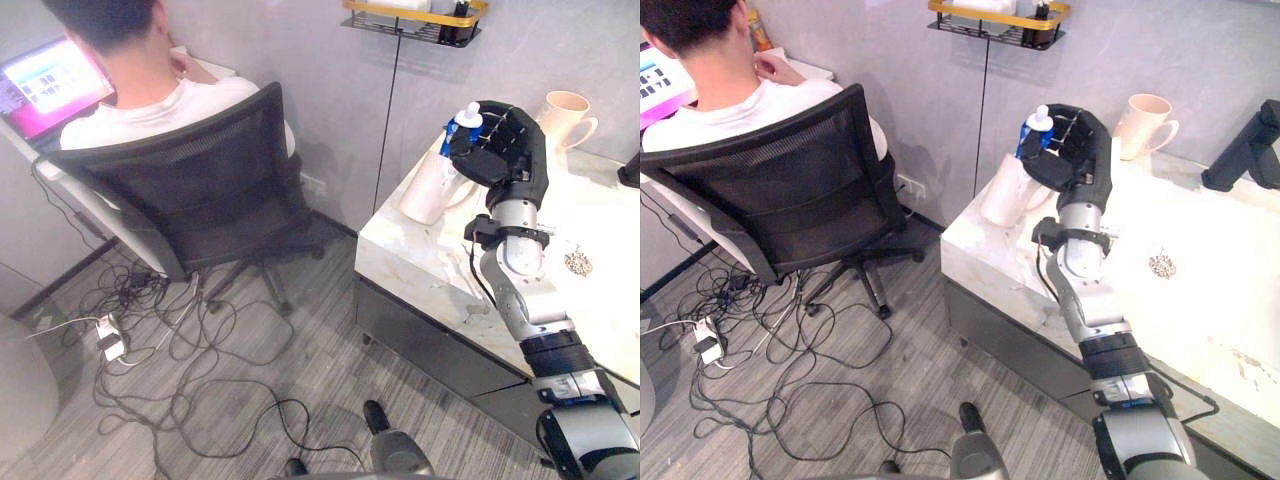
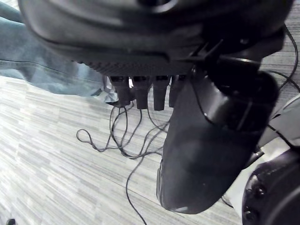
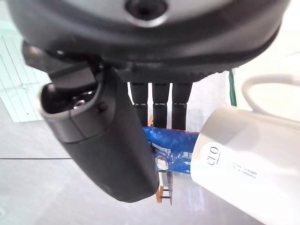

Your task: Organize the bathroom.

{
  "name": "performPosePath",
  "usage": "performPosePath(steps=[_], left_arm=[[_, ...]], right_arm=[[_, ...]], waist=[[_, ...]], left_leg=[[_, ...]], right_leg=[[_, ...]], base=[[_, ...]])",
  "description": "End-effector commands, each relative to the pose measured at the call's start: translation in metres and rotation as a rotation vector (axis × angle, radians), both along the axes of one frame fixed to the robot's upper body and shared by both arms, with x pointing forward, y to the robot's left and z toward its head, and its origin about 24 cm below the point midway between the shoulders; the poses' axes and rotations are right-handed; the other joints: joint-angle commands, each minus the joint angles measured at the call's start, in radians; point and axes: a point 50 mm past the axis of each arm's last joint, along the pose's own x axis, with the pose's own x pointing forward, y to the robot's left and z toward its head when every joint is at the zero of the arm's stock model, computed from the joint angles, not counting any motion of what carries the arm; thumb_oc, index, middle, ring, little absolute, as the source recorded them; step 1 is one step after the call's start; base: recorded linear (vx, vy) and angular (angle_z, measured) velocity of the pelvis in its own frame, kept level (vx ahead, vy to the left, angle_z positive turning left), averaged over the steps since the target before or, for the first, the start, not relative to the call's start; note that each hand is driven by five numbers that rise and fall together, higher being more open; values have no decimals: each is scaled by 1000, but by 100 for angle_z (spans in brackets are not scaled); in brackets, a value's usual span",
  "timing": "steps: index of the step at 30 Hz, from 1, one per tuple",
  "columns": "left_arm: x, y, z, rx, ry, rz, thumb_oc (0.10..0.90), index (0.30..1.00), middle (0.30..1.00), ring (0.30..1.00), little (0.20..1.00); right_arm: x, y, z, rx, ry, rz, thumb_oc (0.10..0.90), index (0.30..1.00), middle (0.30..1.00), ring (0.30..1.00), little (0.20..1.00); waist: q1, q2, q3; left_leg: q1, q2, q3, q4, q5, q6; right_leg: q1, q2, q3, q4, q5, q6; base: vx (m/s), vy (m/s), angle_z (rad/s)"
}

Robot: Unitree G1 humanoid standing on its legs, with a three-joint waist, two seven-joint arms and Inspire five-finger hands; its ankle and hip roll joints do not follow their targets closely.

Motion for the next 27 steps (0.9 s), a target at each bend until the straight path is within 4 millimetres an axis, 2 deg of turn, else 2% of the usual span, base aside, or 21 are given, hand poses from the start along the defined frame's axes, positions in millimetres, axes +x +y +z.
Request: performPosePath(steps=[1,14,15,16,17,21,27], left_arm=[[-31,31,7,119,153,-37,800,900,900,900,900],[-26,26,6,104,133,-31,800,900,900,900,900],[-27,26,6,104,132,-27,800,900,900,900,900],[-27,26,6,104,132,-27,800,900,900,900,900],[-26,27,6,106,134,-27,800,900,900,900,900],[-26,29,6,108,138,-30,800,900,900,900,900],[-26,27,6,102,139,-31,800,900,900,900,900]], right_arm=[[-27,10,84,-7,-452,46,549,524,524,524,524],[-28,14,83,-28,-451,69,540,509,509,509,509],[-28,14,82,-27,-446,78,513,469,469,469,469],[-28,14,82,-27,-444,80,508,462,462,462,462],[-28,16,82,-27,-442,86,458,387,387,387,387],[-28,19,81,-32,-437,94,400,300,300,300,300],[-27,23,78,-39,-435,105,400,300,300,300,300]], waist=[[9,-28,-62],[1,-20,-53],[1,-22,-54],[2,-23,-54],[4,-26,-55],[8,-32,-55],[12,-35,-51]], left_leg=[[10,21,-20,173,-111,25],[13,16,-15,159,-101,25],[12,17,-15,161,-102,25],[12,17,-15,162,-103,26],[9,19,-15,168,-104,26],[3,22,-17,171,-104,24],[1,23,-17,174,-105,25]], right_leg=[[-110,-20,37,127,5,56],[-109,-15,42,121,8,55],[-107,-14,44,121,7,55],[-106,-15,43,120,7,55],[-105,-15,42,120,6,53],[-105,-16,38,122,3,52],[-104,-19,35,121,4,51]], base=[[0,0,0],[2,7,-1],[0,0,0],[0,0,0],[0,0,0],[0,0,0],[4,4,1]])
